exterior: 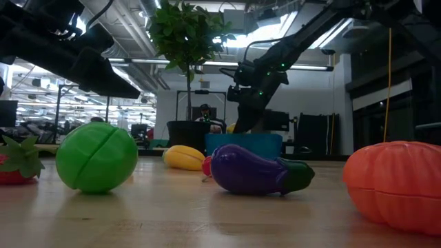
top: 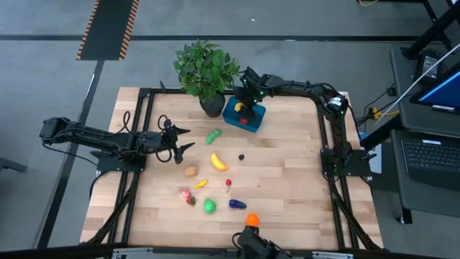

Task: Pick and placing Produce into tupperware
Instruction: Put the yellow lemon into the blue container, then put the green peas into the blue container

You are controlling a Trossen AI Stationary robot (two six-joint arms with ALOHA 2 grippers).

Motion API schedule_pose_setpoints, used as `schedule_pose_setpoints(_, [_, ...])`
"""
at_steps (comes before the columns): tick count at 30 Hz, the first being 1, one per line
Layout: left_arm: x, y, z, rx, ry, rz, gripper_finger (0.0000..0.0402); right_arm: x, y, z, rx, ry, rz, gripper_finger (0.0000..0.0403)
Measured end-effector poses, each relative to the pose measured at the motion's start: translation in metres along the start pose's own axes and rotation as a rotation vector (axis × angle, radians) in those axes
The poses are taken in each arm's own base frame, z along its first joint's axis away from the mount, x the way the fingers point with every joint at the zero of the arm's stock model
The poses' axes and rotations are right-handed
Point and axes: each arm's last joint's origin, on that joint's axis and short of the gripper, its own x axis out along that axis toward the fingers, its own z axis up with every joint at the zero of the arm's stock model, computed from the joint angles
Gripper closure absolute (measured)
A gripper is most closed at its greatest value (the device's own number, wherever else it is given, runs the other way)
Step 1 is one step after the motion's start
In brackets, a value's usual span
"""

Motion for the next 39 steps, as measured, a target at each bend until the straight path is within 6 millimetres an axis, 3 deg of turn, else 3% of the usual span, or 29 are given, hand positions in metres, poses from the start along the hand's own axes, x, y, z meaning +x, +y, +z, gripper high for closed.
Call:
schedule_pose_setpoints(8, [0.000,0.000,0.000,0.000,-0.001,0.000,0.0137,0.000,0.000,0.000,0.003,-0.004,-0.001,0.0183])
schedule_pose_setpoints(15, [0.000,0.000,0.000,0.000,0.000,0.000,0.0137,0.000,-0.003,0.006,0.026,-0.061,-0.027,0.0115])
schedule_pose_setpoints(30, [0.000,0.000,0.000,0.000,-0.001,0.000,0.0137,-0.001,-0.003,0.005,0.087,-0.054,-0.023,0.0170])
schedule_pose_setpoints(39, [0.000,0.001,0.003,-0.014,-0.033,0.042,0.0137,-0.038,0.010,0.009,0.088,-0.074,-0.016,0.0175])
